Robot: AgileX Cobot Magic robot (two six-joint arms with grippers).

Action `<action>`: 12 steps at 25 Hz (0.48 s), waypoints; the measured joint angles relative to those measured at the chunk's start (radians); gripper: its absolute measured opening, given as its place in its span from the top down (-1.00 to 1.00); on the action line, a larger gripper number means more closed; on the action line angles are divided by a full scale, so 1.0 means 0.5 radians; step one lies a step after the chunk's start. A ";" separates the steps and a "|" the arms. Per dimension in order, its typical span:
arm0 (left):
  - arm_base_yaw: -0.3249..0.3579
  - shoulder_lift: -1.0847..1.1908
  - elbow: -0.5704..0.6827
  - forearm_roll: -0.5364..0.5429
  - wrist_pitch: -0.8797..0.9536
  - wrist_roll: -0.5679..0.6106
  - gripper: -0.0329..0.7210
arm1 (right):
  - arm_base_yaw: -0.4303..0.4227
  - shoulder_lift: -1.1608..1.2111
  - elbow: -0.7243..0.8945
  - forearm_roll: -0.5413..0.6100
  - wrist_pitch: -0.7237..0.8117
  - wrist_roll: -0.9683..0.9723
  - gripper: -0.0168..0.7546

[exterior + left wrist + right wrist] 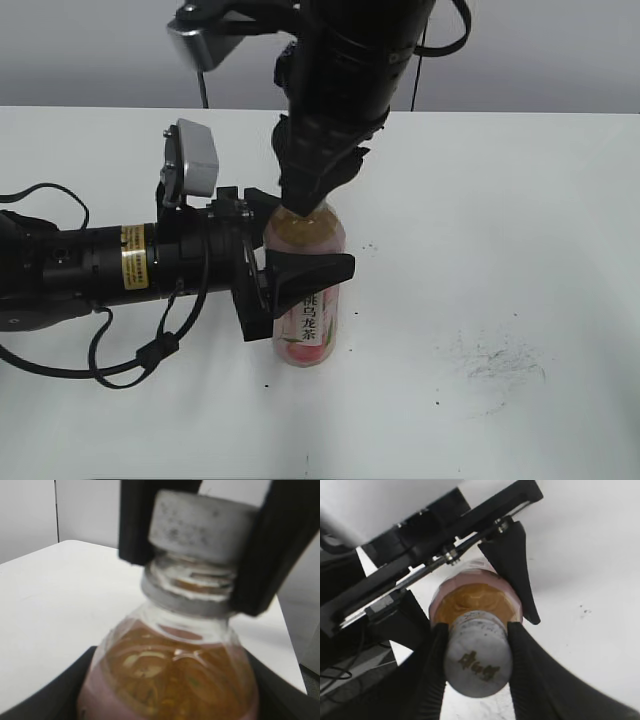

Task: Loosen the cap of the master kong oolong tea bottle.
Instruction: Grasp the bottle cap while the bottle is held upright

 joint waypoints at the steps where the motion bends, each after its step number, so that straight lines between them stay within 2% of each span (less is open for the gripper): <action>1: 0.000 0.000 0.000 0.000 0.000 0.000 -0.28 | 0.000 0.000 0.000 0.000 0.000 -0.076 0.25; 12: 0.000 0.000 0.000 0.000 0.000 0.000 -0.28 | 0.000 0.000 0.000 0.000 0.000 -0.889 0.25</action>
